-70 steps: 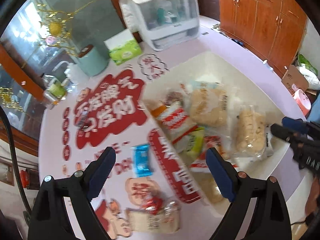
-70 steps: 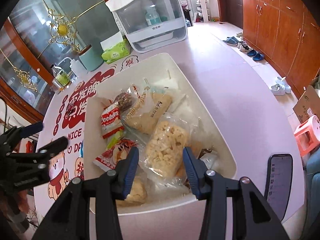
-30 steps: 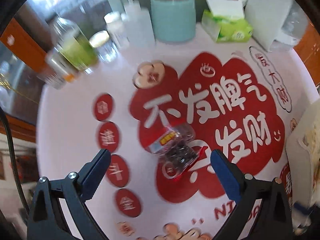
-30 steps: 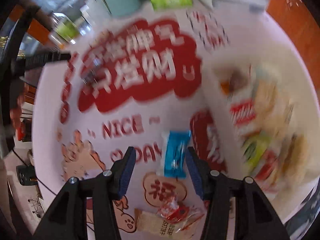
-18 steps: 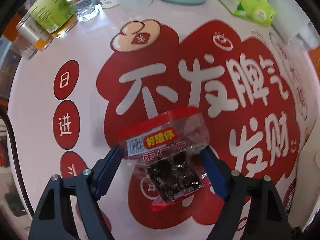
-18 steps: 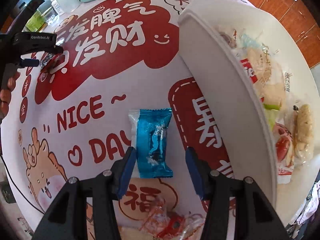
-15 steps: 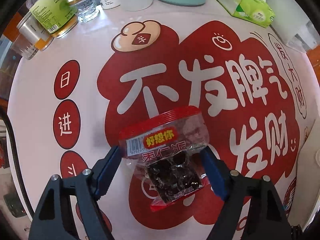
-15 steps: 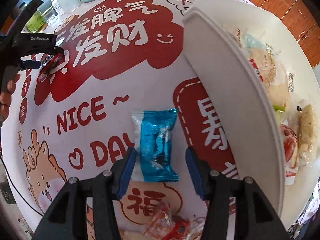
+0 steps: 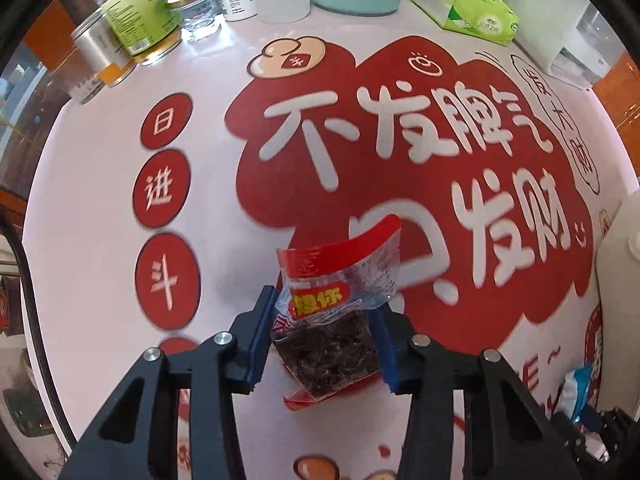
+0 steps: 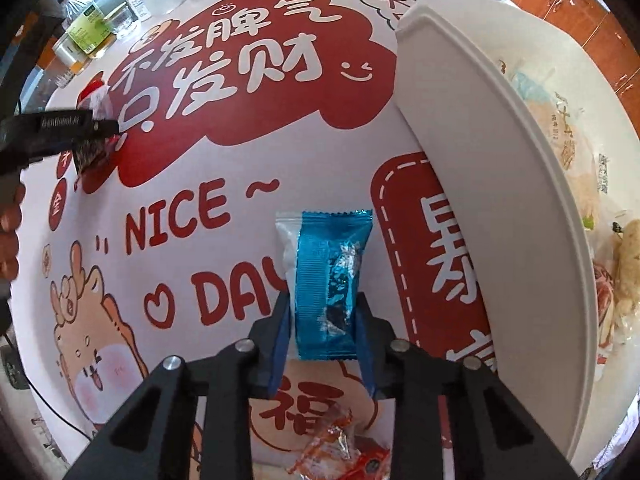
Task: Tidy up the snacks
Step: 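Carry both items over the white tray and open both tools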
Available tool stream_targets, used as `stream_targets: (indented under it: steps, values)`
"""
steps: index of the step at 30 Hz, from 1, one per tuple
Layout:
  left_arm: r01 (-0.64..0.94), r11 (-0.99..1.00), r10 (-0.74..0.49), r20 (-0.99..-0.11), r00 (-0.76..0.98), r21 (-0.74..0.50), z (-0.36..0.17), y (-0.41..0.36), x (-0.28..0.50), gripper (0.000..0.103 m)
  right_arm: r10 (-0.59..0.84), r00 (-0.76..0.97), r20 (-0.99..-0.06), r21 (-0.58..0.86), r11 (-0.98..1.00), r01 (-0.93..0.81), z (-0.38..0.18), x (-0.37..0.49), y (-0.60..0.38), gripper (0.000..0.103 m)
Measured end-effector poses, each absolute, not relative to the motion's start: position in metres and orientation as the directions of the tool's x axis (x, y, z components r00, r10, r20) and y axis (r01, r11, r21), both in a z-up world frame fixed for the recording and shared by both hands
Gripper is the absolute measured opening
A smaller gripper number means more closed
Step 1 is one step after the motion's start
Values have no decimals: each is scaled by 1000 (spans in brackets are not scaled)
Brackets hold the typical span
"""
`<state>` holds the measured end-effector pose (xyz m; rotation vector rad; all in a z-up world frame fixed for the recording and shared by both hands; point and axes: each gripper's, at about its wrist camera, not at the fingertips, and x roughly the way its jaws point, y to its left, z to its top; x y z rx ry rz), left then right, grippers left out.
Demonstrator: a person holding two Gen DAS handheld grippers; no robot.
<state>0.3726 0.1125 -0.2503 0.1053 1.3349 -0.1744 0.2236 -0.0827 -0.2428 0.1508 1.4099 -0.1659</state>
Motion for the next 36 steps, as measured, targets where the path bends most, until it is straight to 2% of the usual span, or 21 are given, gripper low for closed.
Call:
stream_targets:
  steps: [8, 19, 26, 36]
  values:
    - [192, 981, -53, -955, 291, 4, -205, 120, 325, 43, 18, 203, -979, 48, 989, 143, -220, 195, -81, 28]
    - [223, 974, -55, -903, 426, 46, -94, 101, 259, 43, 102, 354, -930, 110, 994, 4, -152, 159, -87, 28]
    - [238, 968, -35, -893, 449, 82, -57, 31, 212, 43, 177, 426, -887, 157, 984, -81, -123, 137, -124, 28]
    - [305, 952, -111, -902, 417, 24, -60, -120, 181, 43, 147, 508, -849, 131, 989, -67, -85, 104, -252, 28]
